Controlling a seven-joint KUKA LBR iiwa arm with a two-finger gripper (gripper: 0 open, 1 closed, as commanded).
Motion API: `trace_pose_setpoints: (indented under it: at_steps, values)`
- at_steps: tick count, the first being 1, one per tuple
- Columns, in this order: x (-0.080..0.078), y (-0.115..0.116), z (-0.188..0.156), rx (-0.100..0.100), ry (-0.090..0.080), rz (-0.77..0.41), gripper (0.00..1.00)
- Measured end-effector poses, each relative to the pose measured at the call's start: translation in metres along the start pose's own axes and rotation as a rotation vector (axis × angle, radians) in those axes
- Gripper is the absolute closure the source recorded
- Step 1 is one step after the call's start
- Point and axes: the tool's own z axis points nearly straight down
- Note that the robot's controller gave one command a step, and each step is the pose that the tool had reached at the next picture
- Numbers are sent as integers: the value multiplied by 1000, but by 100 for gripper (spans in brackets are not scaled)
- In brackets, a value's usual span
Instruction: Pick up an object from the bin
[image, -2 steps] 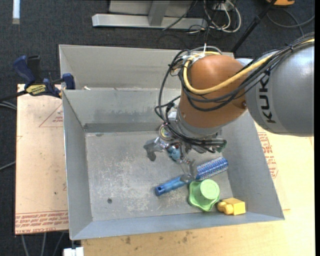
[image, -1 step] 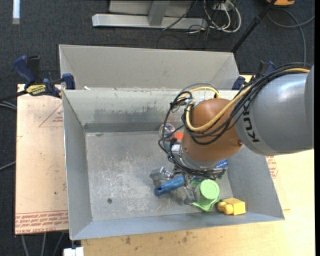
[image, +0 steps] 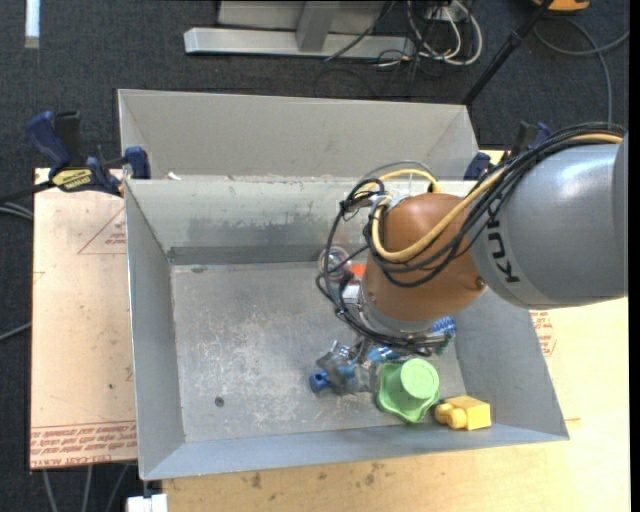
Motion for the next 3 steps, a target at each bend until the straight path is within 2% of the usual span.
trace_pose_setpoints:
  at_steps: [1, 2, 3]
  values:
    - [0, 0, 0, 0, 0, 0, 0]
    - [0, 0, 0, 0, 0, 0, 100]
    - [-10, 4, 15, 0, 0, 28, 100]
